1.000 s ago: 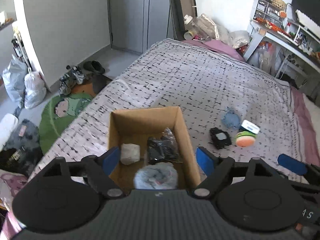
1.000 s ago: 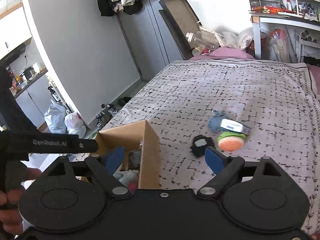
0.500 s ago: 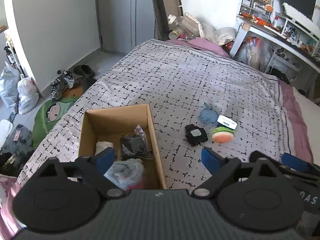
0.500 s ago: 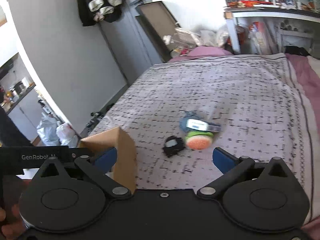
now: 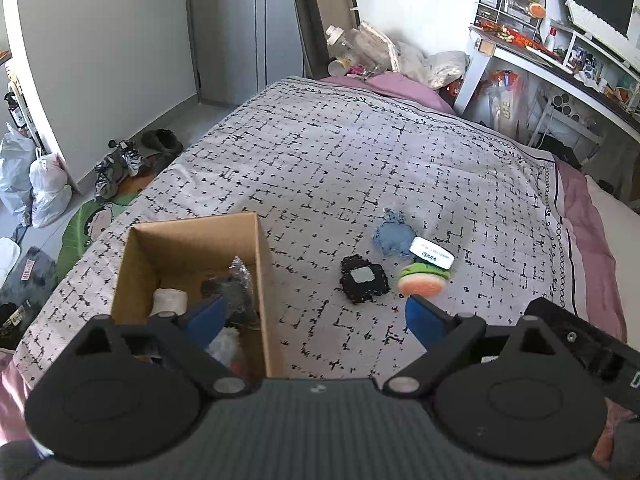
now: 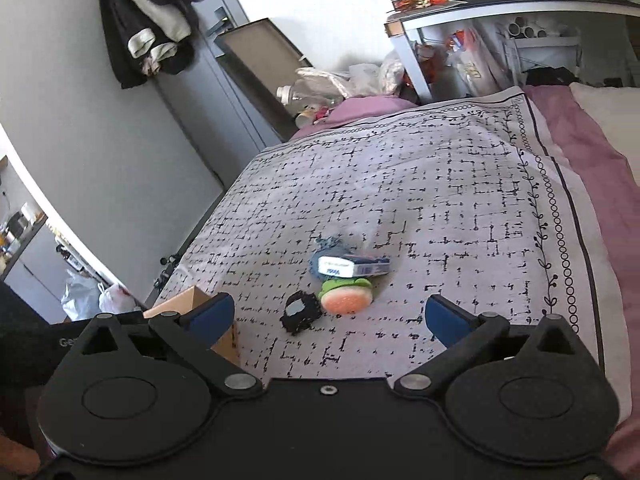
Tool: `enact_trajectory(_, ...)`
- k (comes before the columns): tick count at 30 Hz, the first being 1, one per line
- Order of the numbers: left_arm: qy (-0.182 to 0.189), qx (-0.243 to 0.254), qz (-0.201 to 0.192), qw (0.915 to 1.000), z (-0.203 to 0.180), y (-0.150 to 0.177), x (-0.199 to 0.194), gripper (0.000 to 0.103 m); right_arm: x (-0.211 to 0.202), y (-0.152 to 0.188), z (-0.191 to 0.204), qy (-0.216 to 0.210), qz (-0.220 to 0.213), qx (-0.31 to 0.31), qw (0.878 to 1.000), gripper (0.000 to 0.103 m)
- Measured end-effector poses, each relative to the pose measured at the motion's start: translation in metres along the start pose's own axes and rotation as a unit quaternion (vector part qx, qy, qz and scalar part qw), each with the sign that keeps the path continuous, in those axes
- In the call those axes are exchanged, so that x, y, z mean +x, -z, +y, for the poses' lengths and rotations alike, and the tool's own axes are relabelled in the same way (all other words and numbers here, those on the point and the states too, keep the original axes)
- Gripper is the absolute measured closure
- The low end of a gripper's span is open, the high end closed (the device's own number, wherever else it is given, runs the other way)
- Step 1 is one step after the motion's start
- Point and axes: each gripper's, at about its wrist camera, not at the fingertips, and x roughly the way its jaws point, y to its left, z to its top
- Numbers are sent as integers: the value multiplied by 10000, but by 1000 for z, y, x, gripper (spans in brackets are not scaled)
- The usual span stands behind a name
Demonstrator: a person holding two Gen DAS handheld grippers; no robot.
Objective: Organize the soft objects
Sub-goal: 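Move both grippers back toward the black pad and sponge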
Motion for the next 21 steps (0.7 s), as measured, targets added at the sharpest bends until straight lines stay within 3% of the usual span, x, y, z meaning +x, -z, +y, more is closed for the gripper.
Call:
enact_trajectory(5, 67, 26, 38, 10000, -9, -1, 12, 8, 6, -2, -8, 45, 32, 138, 9999, 2)
enact_trajectory(14, 277, -23, 170, 9995, -21, -4, 37, 11, 25, -3, -22, 57, 183, 545, 9983, 17)
enact_trajectory(21, 398, -100, 237, 9989, -24, -6, 59, 16, 41, -2, -26, 42, 322, 725, 9968, 24)
